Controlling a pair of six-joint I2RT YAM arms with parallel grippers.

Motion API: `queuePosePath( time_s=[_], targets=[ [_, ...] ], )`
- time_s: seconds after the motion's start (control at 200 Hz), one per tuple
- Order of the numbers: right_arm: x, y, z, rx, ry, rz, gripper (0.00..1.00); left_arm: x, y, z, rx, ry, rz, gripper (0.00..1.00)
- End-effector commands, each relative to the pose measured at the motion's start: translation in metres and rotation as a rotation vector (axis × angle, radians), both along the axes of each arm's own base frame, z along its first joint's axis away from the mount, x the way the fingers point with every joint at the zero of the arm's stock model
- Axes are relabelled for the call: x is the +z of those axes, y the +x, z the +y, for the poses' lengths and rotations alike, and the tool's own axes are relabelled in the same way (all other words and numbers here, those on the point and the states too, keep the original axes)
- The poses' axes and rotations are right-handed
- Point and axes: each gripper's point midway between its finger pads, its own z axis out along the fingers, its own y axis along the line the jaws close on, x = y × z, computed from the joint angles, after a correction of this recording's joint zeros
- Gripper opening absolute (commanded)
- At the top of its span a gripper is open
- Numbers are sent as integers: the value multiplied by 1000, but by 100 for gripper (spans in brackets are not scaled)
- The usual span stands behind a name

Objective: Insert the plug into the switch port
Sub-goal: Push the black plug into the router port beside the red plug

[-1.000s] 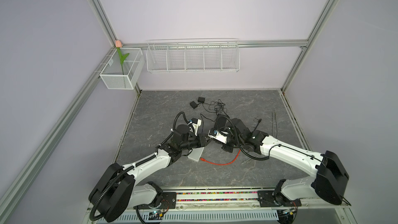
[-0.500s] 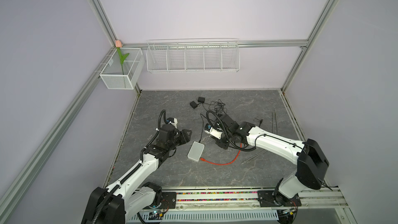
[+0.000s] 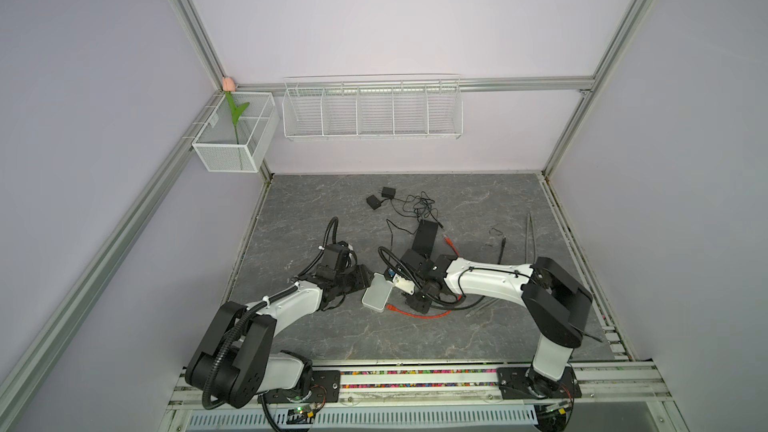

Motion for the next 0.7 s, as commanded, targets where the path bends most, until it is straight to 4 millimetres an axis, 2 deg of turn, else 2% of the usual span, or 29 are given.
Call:
queuePosePath(
  time_s=[0.0,0.315,0.695],
  targets=[
    [-5,-1,15,-3,19,10,7,5,7,-8,-30,-38,-28,55],
    [-9,-1,30,23,21,2,7,-2,3,-20,-65,-100,-13,53],
    [-9,5,35,29,9,-14,7,-7,-3,-31,-96,-96,-4,47]
  ],
)
